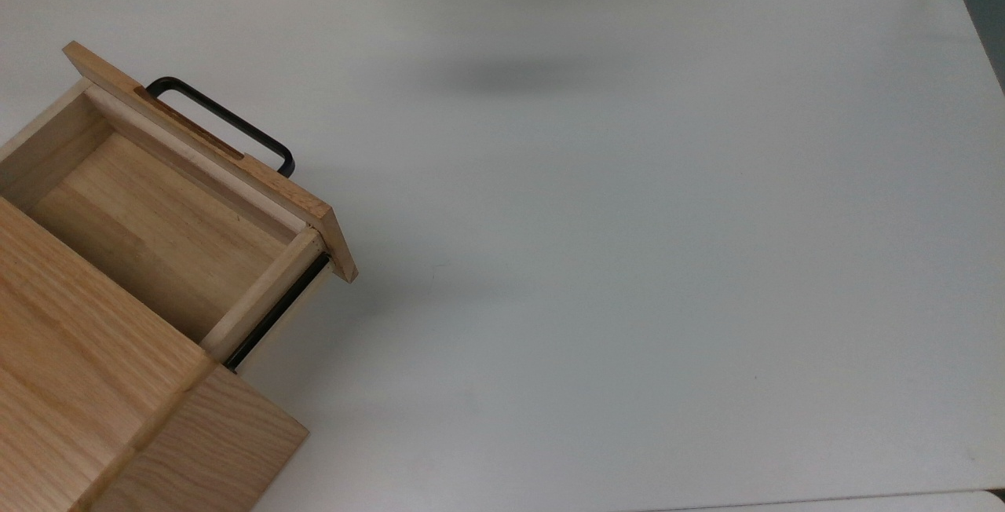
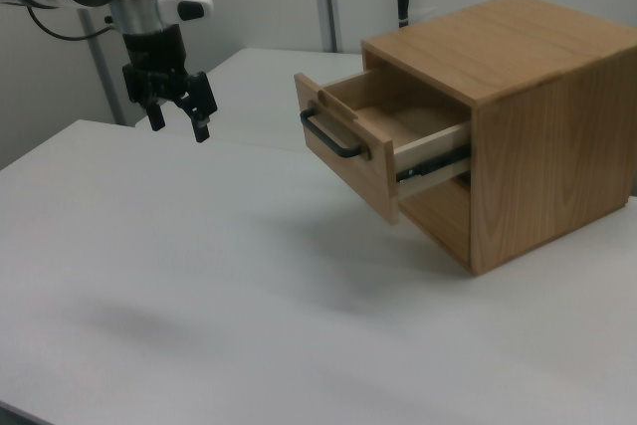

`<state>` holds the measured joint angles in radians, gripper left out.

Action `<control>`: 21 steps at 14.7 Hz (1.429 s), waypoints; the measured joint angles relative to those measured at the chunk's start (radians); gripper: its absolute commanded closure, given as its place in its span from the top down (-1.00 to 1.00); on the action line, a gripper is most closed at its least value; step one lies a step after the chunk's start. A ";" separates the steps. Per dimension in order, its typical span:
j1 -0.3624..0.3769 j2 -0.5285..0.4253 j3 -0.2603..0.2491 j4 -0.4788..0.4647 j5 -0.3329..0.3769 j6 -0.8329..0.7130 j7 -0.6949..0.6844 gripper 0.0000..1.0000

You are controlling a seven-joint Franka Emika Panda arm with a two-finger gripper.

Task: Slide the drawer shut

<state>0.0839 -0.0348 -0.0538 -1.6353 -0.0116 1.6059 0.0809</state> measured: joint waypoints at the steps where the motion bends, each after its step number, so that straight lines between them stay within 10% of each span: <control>1: 0.009 0.001 0.002 0.000 0.000 0.000 0.000 1.00; 8: 0.008 0.001 -0.001 0.000 0.000 0.000 0.000 1.00; 16: 0.009 0.002 0.000 0.000 0.000 0.000 0.000 -0.99; 21: 0.009 0.005 0.000 -0.003 0.000 0.000 0.000 -1.00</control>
<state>0.0929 -0.0300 -0.0534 -1.6383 -0.0118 1.6059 0.0809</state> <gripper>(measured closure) 0.947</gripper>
